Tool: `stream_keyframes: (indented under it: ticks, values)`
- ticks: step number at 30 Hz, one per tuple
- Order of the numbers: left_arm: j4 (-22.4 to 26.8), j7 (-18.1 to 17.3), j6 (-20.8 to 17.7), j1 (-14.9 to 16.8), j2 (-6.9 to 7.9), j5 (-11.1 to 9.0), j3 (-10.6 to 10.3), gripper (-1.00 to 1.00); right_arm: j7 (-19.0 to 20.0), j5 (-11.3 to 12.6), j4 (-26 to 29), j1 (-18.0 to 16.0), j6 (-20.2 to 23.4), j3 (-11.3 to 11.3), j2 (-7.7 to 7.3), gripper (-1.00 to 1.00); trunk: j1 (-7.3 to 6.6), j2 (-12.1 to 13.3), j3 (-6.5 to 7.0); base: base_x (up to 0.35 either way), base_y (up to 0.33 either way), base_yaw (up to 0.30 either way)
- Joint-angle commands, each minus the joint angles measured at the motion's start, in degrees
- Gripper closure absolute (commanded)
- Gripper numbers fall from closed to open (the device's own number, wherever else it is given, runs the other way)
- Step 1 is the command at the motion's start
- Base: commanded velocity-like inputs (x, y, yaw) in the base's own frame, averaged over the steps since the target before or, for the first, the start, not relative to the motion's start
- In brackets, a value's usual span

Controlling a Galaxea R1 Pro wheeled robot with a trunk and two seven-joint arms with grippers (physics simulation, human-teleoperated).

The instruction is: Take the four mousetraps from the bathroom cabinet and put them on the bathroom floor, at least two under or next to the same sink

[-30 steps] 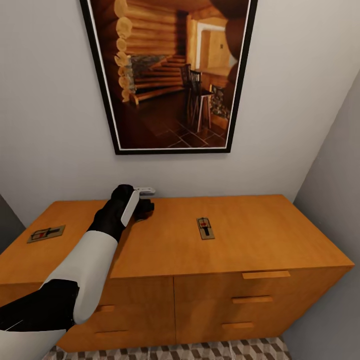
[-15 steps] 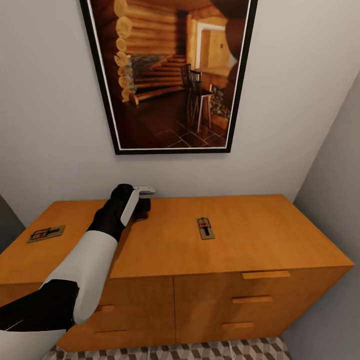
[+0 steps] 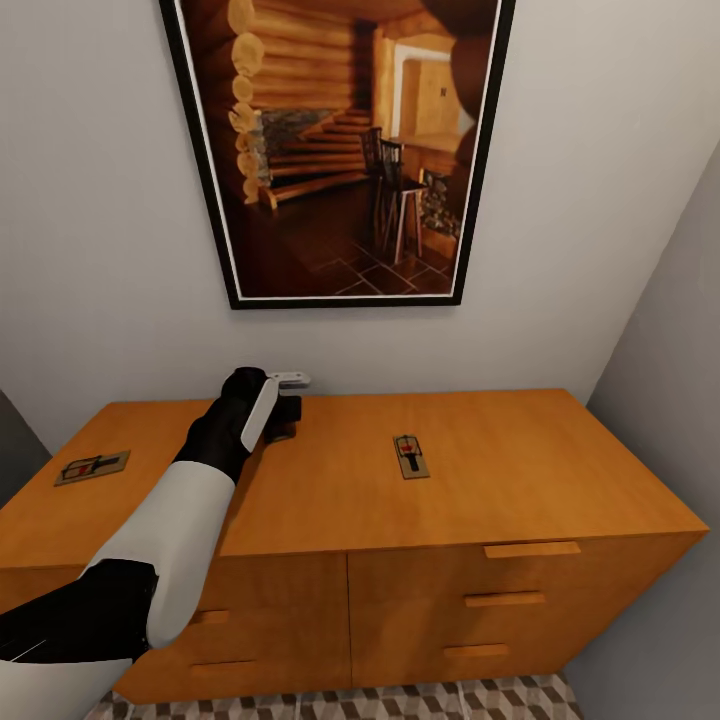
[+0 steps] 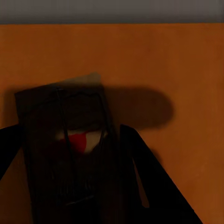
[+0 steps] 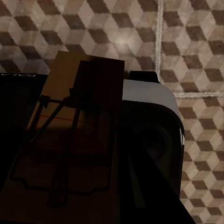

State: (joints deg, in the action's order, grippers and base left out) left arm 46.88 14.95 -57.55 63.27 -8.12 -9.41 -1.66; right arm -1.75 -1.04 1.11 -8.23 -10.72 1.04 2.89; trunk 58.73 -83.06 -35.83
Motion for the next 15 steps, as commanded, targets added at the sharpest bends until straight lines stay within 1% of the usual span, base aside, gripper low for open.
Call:
stream_keyframes:
  ticks: [1, 15]
  values:
    - [-4.4, 0.4, -0.2, 0.0, 0.04, -0.6, -0.1, 1.00, -0.4, -0.1, -0.1, 0.0, -0.2, 0.1, 0.01, 1.00, 0.00, 0.0, -0.06, 0.000, 0.000, 0.000]
    - [-3.9, 0.4, -0.2, 0.0, 0.04, -0.5, 0.0, 1.00, -0.4, -0.1, -0.1, 0.0, -0.2, 0.1, 0.02, 1.00, 0.00, 0.0, -0.06, 0.000, 0.000, 0.000]
